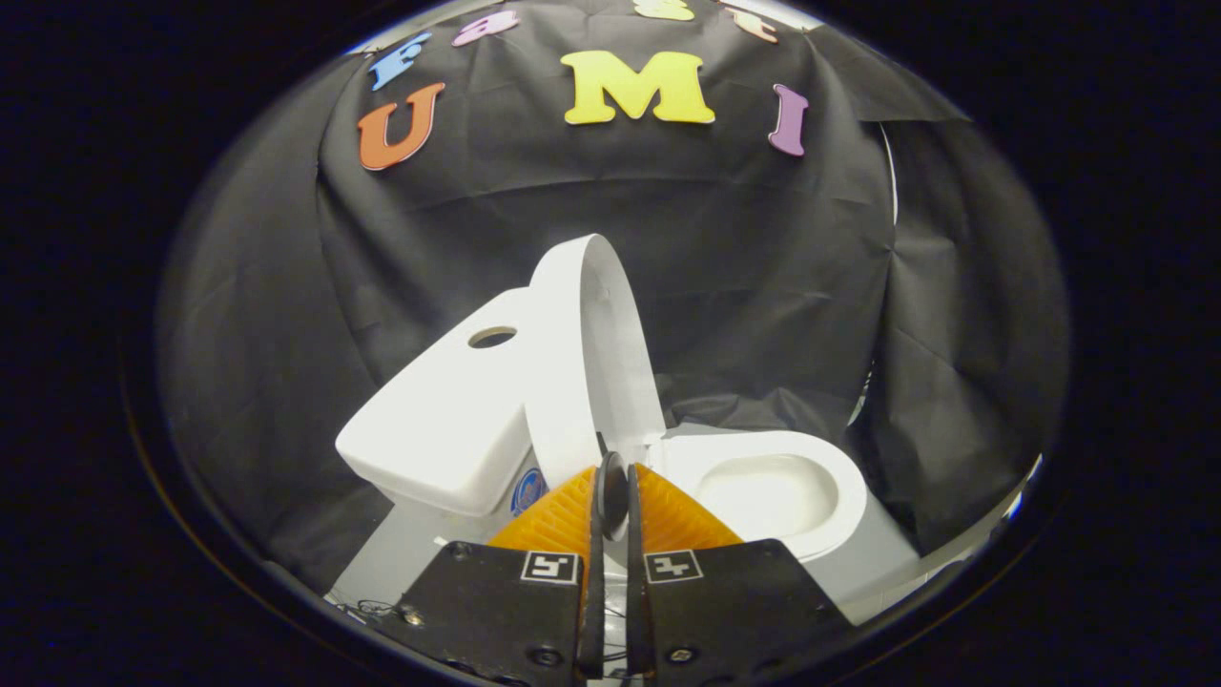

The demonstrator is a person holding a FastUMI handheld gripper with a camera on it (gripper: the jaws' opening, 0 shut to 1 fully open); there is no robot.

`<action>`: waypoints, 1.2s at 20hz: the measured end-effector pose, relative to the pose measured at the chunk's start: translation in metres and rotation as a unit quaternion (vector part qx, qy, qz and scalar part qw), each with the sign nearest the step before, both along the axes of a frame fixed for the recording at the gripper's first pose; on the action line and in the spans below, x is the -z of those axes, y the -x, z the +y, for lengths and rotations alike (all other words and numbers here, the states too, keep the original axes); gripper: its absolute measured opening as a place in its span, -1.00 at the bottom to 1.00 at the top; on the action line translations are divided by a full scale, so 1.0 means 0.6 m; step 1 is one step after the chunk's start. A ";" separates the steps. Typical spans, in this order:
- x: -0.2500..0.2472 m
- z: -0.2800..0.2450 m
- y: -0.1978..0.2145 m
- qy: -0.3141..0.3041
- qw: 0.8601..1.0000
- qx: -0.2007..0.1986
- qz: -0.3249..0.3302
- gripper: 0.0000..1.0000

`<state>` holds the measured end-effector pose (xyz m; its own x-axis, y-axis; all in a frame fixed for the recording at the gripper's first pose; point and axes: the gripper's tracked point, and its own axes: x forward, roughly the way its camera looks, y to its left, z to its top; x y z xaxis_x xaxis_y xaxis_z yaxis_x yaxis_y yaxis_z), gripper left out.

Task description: Open the toilet lid.

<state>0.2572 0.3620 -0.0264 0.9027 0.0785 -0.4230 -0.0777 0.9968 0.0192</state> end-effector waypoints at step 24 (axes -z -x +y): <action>-0.074 -0.377 0.100 -0.008 0.980 0.001 -0.198 1.00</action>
<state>0.1970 0.1357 0.0181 0.9960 0.0806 -0.0390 -0.0805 0.9967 0.0032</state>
